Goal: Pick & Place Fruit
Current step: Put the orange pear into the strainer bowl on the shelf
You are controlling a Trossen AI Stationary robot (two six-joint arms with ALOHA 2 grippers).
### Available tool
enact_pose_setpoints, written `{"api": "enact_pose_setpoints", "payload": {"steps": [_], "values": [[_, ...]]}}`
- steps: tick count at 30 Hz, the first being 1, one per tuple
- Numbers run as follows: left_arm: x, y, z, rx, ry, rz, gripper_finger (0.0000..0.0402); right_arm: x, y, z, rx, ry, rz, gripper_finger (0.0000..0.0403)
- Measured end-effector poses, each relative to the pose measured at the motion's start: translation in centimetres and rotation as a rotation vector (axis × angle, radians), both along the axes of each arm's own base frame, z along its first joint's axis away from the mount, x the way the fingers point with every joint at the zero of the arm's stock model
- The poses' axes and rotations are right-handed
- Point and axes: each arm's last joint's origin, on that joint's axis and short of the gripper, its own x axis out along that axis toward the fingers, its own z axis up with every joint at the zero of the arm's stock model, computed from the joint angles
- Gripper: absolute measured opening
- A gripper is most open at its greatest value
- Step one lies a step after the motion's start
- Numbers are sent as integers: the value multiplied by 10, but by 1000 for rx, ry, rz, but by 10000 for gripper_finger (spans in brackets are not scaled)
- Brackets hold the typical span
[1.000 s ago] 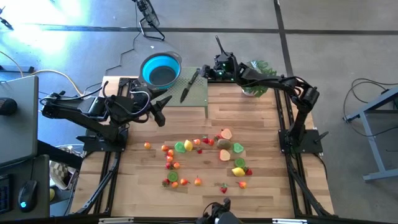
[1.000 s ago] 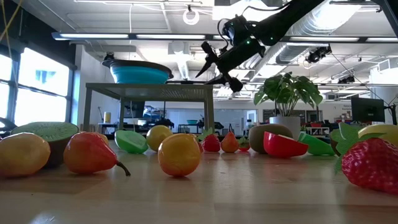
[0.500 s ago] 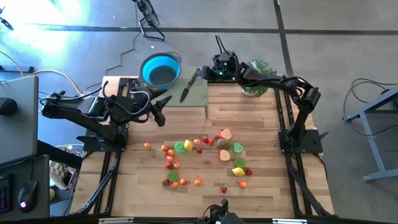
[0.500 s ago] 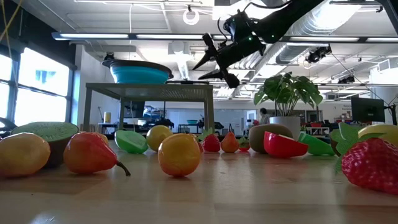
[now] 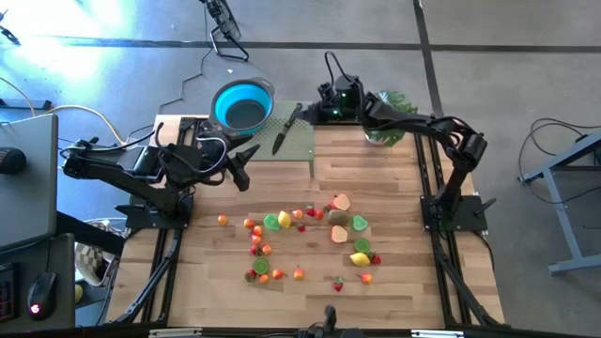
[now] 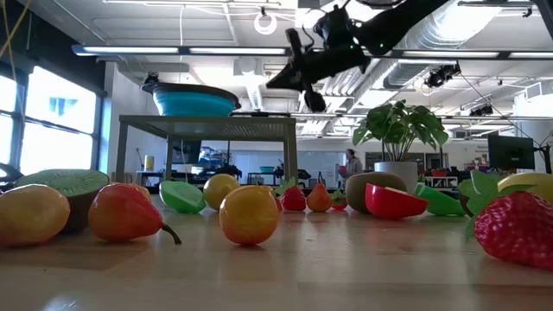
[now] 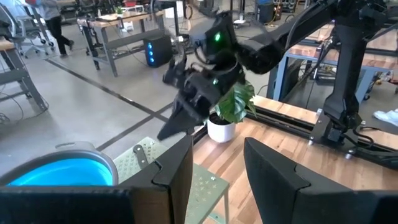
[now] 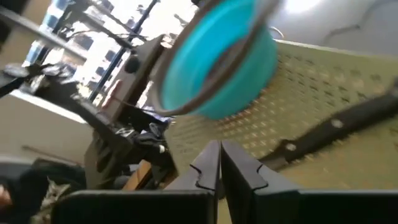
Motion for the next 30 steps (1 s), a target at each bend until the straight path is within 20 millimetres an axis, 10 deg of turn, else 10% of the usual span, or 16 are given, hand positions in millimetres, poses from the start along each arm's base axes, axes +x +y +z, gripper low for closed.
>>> {"api": "enact_pose_setpoints", "payload": {"steps": [19, 30], "values": [[0, -4, -12, -141, 65, -173, 135, -33, 77, 93, -377, -165, 156, 3], [-25, 0, -42, -171, 13, -196, 28, -69, 134, 120, -517, -36, 119, 2]]}}
